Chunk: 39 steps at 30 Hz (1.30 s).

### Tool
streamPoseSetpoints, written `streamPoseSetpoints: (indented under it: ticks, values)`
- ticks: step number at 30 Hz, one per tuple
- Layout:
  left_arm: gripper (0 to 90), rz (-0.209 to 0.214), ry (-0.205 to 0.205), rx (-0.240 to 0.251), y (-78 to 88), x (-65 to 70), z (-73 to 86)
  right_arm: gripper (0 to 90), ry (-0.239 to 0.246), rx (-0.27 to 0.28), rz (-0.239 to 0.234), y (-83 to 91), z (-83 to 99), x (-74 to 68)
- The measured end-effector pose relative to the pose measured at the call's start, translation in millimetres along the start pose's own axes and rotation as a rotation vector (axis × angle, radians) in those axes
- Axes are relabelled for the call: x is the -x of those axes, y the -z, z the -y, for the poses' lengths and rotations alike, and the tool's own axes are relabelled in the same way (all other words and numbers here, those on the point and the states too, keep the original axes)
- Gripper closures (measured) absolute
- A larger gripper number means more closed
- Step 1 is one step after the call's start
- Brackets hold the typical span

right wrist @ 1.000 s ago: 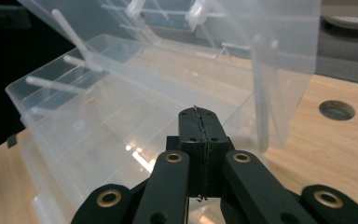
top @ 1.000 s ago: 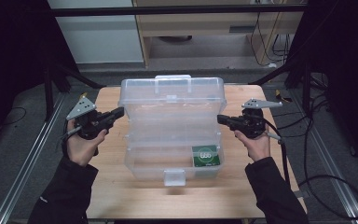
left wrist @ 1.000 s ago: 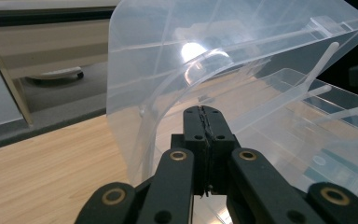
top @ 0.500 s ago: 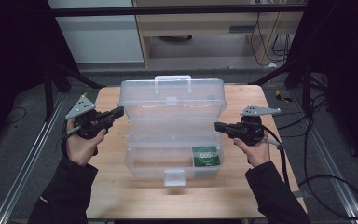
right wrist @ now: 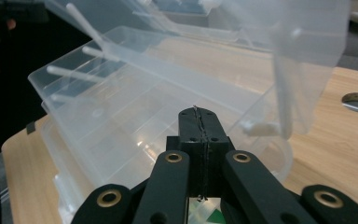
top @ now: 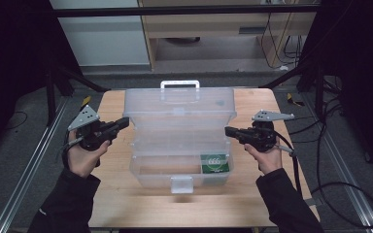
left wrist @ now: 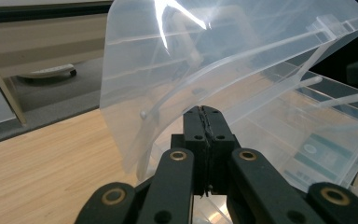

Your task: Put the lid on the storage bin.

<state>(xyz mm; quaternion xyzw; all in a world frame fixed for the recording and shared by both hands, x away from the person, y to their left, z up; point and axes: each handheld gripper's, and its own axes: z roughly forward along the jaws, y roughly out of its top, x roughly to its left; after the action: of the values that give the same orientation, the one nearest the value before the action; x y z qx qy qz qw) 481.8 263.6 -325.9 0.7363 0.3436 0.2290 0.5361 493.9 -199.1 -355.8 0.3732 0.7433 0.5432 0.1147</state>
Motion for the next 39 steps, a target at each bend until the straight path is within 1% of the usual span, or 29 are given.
streamPoseSetpoints:
  ticks: [2, 5, 9, 10, 11, 13, 14, 17, 21, 25, 29, 30, 31, 34, 37, 39]
  values:
    - [88.9, 0.002, -0.007, -0.006, 0.0, 1.4, 1.6, 90.0, -0.007, 0.009, 0.011, 2.2, -1.0, 0.6]
    - [89.0, 0.005, -0.019, -0.017, 0.8, 3.6, 4.6, 90.0, -0.006, 0.024, 0.027, 6.0, -1.9, 1.7]
    - [89.0, 0.011, -0.036, -0.04, 2.3, 6.9, 9.3, 90.0, -0.013, 0.039, 0.03, 11.0, -3.4, 2.6]
    - [88.9, 0.009, -0.045, -0.044, 3.0, 7.4, 10.5, 90.0, -0.014, 0.036, 0.029, 11.8, -3.6, 2.8]
    - [88.9, 0.006, -0.045, -0.046, 3.7, 8.2, 11.7, 90.0, -0.009, 0.033, 0.032, 12.3, -3.6, 2.9]
    - [88.3, 0.006, -0.053, -0.058, 5.7, 7.7, 14.0, 90.0, -0.015, 0.028, 0.029, 13.1, -2.9, 2.0]
    - [88.1, 0.006, -0.053, -0.058, 5.7, 7.7, 14.0, 90.0, -0.011, 0.027, 0.028, 13.2, -2.2, 2.2]
    - [87.5, 0.001, -0.054, -0.078, 7.7, 5.8, 20.4, 90.0, -0.013, 0.015, 0.026, 13.3, 0.0, 2.4]
    - [87.3, 0.0, -0.049, -0.098, 8.8, 4.6, 27.9, 90.0, -0.005, -0.011, 0.025, 13.0, 3.4, 1.6]
    - [86.7, 0.004, -0.046, -0.12, 9.8, 3.4, 36.9, 90.0, 0.021, -0.049, 0.044, 13.8, 7.3, -1.3]
    - [86.4, 0.008, -0.055, -0.154, 9.2, 4.7, 44.8, 90.0, 0.037, -0.086, 0.049, 14.6, 15.1, -5.0]
    - [86.5, 0.008, -0.06, -0.166, 8.9, 5.3, 46.7, 90.0, 0.045, -0.1, 0.061, 14.7, 17.5, -5.4]
    - [86.5, 0.009, -0.064, -0.178, 8.5, 5.9, 48.7, 90.0, 0.046, -0.11, 0.07, 14.9, 20.2, -5.2]
    - [86.4, 0.012, -0.076, -0.207, 7.0, 7.4, 55.1, 90.0, 0.038, -0.124, 0.073, 15.5, 28.4, -3.0]
    - [86.2, 0.009, -0.085, -0.228, 6.7, 8.1, 59.9, 90.0, 0.051, -0.146, 0.084, 15.2, 34.5, -3.5]
    - [86.0, -0.001, -0.093, -0.24, 6.4, 8.0, 62.2, 90.0, 0.06, -0.162, 0.092, 14.0, 37.5, -4.0]
